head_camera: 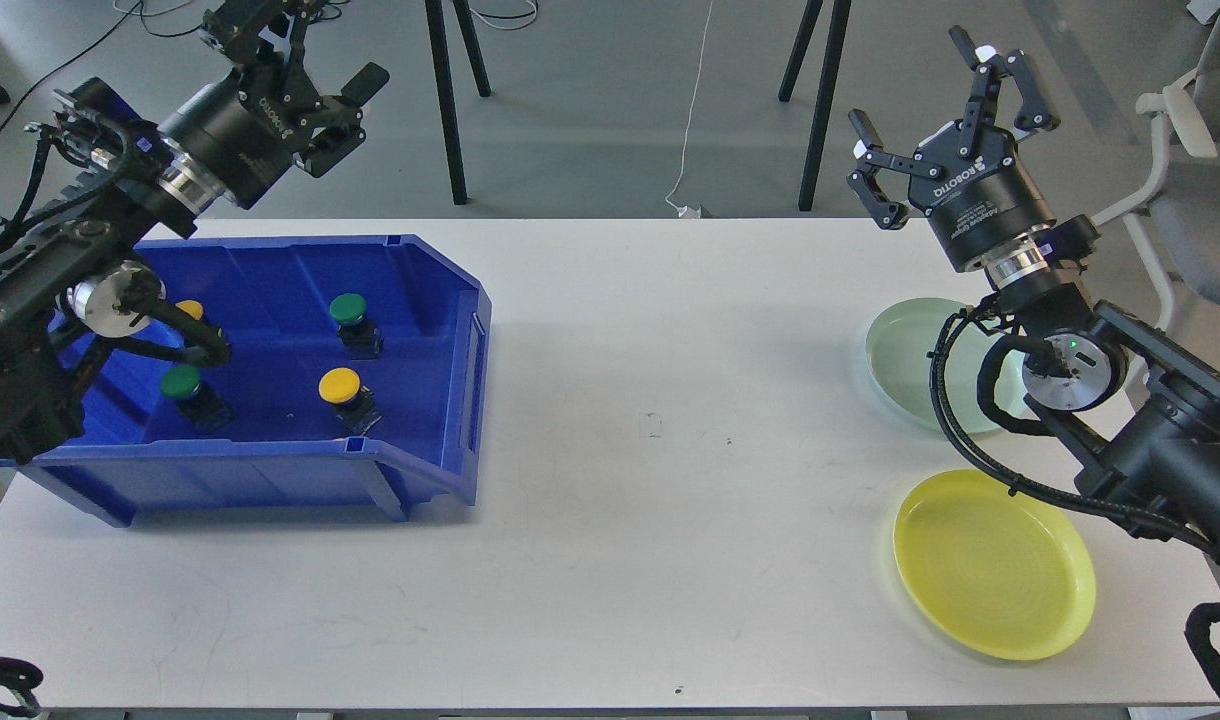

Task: Pass button and place on color plate
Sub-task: 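Reach the left gripper into the blue bin toward the yellow button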

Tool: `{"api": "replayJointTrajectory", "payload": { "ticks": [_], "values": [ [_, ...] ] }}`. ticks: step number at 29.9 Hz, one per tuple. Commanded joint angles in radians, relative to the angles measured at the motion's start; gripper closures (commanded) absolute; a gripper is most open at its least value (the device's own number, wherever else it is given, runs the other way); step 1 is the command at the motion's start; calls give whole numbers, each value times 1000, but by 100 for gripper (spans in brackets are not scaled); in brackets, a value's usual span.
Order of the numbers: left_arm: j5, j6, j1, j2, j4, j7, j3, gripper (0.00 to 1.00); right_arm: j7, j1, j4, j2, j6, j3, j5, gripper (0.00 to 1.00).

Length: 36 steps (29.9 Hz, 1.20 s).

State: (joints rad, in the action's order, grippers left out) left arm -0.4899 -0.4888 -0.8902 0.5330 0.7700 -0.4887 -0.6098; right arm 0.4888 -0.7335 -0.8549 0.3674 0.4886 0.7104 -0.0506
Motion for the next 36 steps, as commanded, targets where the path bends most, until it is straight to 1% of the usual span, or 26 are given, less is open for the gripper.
{"api": "replayJointTrajectory", "payload": {
  "ticks": [1, 6, 9, 10, 12, 15, 18, 20, 22, 25, 27, 29, 30, 32, 36],
  "values": [
    [72, 0, 4, -4, -31, 0, -5, 0, 0, 19, 0, 2, 0, 1, 1, 1],
    [86, 0, 4, -10, -57, 0, 5, 0, 0, 29, 1, 7, 0, 56, 2, 1],
    [96, 0, 1, -85, -153, 0, -4, 0, 0, 29, 11, -5, 0, 98, 2, 1],
    [96, 0, -4, -108, -158, 0, -7, 0, 0, 28, 13, -7, 0, 110, 2, 1],
    [96, 0, -3, -97, -129, 0, -16, 0, 0, 20, 10, -8, 0, 119, 2, 1],
    [96, 0, 7, -85, -60, 0, -76, 0, 0, 14, 7, -19, 0, 120, 5, 1],
    [87, 0, 23, -73, 40, 0, -117, 0, 0, 14, 5, -21, 0, 121, 8, 1],
    [57, 0, 36, -16, 132, 0, -117, 0, 0, 16, 5, -21, 0, 126, 9, 1],
    [-56, 0, 40, 83, 240, 0, -116, 0, 0, 16, 5, -22, 0, 127, 9, 1],
    [-369, 0, 40, 230, 438, 0, -107, 0, 0, 17, 5, -33, 0, 127, 9, 1],
    [-592, 0, 40, 295, 541, 0, -100, 0, 0, 17, 5, -42, 0, 127, 11, 1],
    [-824, 0, 30, 352, 619, 0, -49, 0, 0, 19, 5, -45, 0, 127, 11, 1],
    [-910, 0, 17, 379, 636, 0, -18, 0, 0, 20, 5, -45, 0, 129, 11, 1],
    [-1028, 0, -48, 429, 637, 0, 45, 0, 0, 25, 5, -44, 0, 129, 11, 1],
    [-1214, 0, -186, 437, 574, 0, 267, 0, 0, 46, 5, -44, 0, 129, 12, 1]
  ]
}}
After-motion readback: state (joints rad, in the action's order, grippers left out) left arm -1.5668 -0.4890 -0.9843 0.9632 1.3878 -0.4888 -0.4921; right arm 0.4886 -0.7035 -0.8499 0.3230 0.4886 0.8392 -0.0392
